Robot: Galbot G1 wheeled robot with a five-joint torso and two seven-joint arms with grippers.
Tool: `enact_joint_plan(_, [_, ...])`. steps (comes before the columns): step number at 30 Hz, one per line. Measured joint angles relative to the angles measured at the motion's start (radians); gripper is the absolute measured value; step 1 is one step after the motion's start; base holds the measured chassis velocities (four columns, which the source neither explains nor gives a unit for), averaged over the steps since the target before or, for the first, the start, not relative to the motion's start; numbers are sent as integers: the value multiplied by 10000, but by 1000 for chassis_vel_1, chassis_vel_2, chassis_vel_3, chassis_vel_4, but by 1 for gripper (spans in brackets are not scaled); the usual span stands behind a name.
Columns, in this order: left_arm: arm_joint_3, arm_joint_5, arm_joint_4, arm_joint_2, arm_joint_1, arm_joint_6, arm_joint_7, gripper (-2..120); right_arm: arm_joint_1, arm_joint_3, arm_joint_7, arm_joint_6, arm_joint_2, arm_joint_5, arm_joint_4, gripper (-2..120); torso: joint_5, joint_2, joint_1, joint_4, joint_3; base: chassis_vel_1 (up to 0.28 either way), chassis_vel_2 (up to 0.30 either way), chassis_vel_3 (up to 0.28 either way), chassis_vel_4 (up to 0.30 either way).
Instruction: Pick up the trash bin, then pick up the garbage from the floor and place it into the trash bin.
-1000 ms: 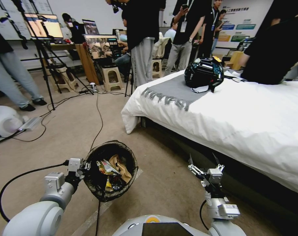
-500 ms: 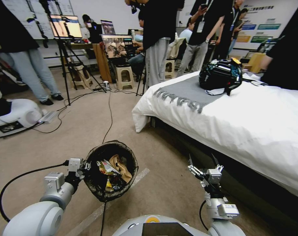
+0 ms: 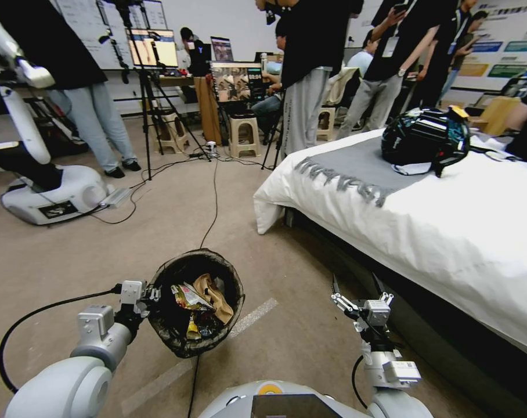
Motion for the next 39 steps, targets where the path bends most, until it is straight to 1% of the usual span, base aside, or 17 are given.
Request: enact_joint_plan(39, [43,15,15,-16,-13,10,-4,1,110,-128,-3,-128,-46,16,-92,100,-1,0,-1,-1,0,59,59,59,58])
